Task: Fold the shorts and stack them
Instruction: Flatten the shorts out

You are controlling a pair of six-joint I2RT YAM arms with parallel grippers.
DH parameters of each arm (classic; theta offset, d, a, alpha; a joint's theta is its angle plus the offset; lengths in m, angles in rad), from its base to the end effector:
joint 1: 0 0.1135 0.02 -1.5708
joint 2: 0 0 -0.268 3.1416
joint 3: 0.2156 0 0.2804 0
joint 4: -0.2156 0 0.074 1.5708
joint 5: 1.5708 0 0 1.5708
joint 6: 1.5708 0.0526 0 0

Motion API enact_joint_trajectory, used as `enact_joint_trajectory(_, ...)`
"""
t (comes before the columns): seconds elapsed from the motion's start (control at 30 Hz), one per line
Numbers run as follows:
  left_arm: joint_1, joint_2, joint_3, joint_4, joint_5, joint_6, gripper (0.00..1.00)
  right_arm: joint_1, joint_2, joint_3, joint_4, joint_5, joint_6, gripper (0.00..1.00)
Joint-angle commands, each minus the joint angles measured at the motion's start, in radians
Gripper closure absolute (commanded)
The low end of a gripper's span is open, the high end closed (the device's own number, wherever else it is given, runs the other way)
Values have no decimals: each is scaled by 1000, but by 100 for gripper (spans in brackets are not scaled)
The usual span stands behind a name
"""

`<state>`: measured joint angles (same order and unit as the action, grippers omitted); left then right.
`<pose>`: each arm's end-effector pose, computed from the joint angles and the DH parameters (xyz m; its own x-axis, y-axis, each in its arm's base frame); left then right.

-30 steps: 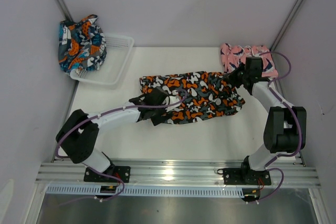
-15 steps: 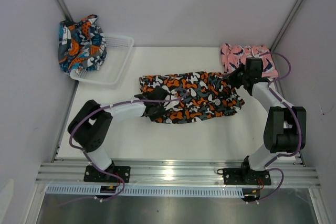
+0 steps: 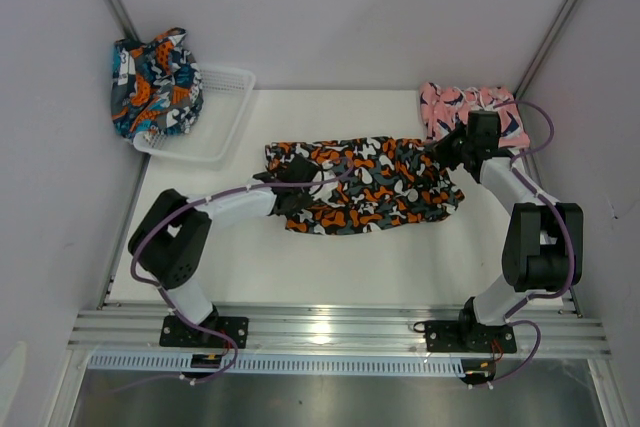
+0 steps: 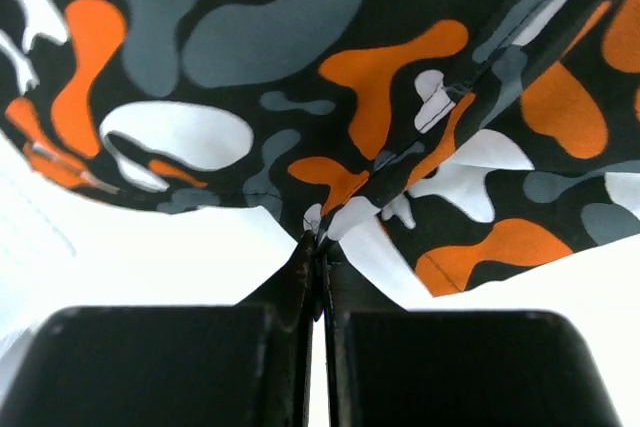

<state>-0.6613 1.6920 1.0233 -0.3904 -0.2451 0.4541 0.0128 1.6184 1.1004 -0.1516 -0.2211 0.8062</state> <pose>0.2965 -0.2145 0.1478 -0.3981 0.8491 -0.3472 0.7530 0.5187 0.4049 0.3985 0.0166 0.2199 -0.5627 0.6970 -0.4445 0.3202 0.6795 0.6601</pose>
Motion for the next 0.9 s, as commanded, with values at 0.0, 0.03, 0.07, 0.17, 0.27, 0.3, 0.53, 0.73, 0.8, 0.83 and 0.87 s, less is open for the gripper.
enact_joint_trajectory(0.0, 6, -61, 82, -53, -74, -66, 100, -4, -26, 16, -2, -24, -21, 100)
enact_joint_trajectory(0.03, 5, -77, 96, -64, -97, -89, 100, -4, -28, 30, -50, -29, -22, 100)
enact_joint_trajectory(0.07, 5, -95, 103, -71, -123, -100, 100, -4, -34, 73, -83, -32, -25, 100)
enact_joint_trajectory(0.17, 5, -199, 144, -122, -229, -120, 100, -4, -60, 171, -260, -29, -51, 100)
enact_joint_trajectory(0.27, 6, -334, 190, -156, -373, -181, 100, -4, -87, 359, -510, 35, -84, 100)
enact_joint_trajectory(0.3, 5, -371, 204, -188, -375, -184, 100, -4, -106, 460, -575, 52, -87, 100)
enact_joint_trajectory(0.53, -14, -718, 395, -360, -110, -236, 100, -4, -287, 697, -994, 16, -102, 100)
enact_joint_trajectory(0.73, -24, -960, 472, -366, 117, -285, 100, -4, -576, 774, -1016, -113, -36, 100)
enact_joint_trajectory(0.8, -24, -1028, 510, -366, 202, -282, 100, -4, -626, 829, -1014, -150, -10, 100)
enact_joint_trajectory(0.83, -24, -1048, 520, -364, 231, -281, 100, -4, -646, 840, -1014, -177, 25, 100)
enact_joint_trajectory(0.87, -24, -1063, 529, -366, 260, -276, 100, -4, -673, 866, -1014, -193, 39, 100)
